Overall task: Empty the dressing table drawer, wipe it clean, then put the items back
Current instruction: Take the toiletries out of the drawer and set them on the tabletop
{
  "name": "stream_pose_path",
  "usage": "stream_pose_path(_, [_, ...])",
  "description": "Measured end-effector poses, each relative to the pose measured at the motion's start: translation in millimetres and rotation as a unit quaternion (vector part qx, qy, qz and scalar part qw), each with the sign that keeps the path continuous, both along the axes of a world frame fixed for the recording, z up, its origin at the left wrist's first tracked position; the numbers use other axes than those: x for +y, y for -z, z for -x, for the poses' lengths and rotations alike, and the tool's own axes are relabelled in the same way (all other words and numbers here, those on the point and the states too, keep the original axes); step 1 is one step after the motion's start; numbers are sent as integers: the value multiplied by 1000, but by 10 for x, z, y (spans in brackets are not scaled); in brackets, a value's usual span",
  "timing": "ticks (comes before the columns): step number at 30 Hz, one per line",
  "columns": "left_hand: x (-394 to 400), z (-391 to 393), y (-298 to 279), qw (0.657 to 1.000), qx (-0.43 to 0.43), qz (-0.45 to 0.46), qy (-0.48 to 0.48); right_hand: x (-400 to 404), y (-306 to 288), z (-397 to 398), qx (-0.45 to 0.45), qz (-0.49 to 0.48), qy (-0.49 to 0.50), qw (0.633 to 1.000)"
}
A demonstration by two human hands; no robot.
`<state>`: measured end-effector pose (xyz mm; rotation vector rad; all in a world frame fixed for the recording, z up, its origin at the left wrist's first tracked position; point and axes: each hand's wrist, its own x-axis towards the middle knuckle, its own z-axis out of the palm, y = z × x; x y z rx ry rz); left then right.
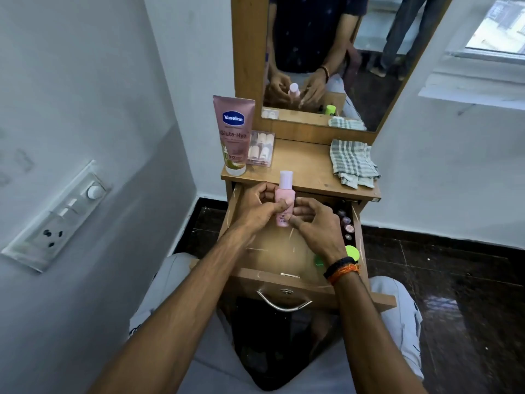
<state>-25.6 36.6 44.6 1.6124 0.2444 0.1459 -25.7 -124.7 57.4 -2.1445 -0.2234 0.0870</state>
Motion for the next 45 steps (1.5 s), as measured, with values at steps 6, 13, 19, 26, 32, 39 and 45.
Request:
stream_pose_path(6, [139,-5,-47,997,-53,12,-47,300,-64,-194,-7,-44,-36,998])
stream_pose_path(13, [238,-73,-63,990,-42,-36,-130,593,-115,-536,-57,-61,-8,996])
stream_pose_path(19, [304,-106,-55,986,-8,-76,-148,805,-169,-718,-73,-51,-6,996])
stream_pose_path(26, [295,-133,-37,989,2,-75,-127,918,-179,-790,-90,-28,-31,995])
stream_pose_path(32, [292,-144,-21,989,1,-76,-126,972,-155,-827,-102,-18,-31,994])
stream_pose_path(39, [306,-162,4,990,0,-75,-120,971,-163,-859,-88,-20,-37,995])
stream_pose_path(45, [313,-170,28,988,-6,-96,-123,953,-197,-864,-71,-19,-46,996])
